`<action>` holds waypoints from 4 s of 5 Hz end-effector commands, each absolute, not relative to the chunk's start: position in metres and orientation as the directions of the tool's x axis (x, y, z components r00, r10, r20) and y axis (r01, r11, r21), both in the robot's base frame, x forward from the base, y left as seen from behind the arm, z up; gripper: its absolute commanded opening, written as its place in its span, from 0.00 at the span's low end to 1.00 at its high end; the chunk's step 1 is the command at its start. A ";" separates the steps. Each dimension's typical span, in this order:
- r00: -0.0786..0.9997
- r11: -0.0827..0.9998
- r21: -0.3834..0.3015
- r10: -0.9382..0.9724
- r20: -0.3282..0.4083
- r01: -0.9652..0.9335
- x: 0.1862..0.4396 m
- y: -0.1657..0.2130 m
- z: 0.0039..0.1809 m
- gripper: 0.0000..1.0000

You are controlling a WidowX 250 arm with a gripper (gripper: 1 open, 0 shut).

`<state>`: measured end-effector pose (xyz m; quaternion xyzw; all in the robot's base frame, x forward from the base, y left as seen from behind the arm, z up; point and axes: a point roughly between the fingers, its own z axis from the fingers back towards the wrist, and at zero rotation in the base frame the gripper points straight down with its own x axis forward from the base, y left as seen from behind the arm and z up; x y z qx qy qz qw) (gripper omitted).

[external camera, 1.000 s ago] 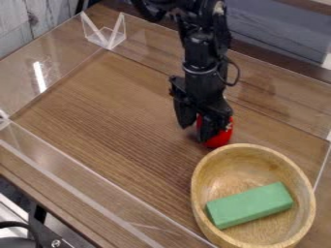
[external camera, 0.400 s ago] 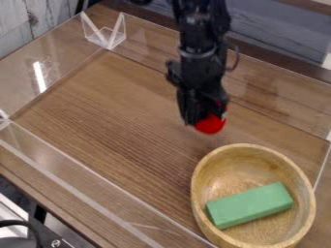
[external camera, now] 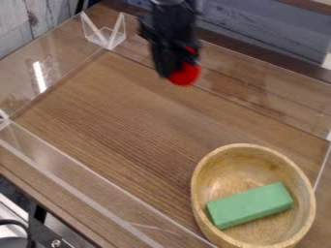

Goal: Move the red object to the left side of the table

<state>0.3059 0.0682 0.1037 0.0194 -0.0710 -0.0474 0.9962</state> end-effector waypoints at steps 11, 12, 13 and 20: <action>0.960 0.963 0.078 0.246 0.134 -0.258 0.291 0.214 0.069 0.00; 0.950 0.954 0.071 0.282 0.135 -0.293 0.290 0.215 0.073 0.00; 0.926 0.930 0.064 0.352 0.136 -0.363 0.290 0.217 0.068 0.00; 0.842 0.845 0.020 0.529 0.106 -0.534 0.293 0.213 0.030 0.00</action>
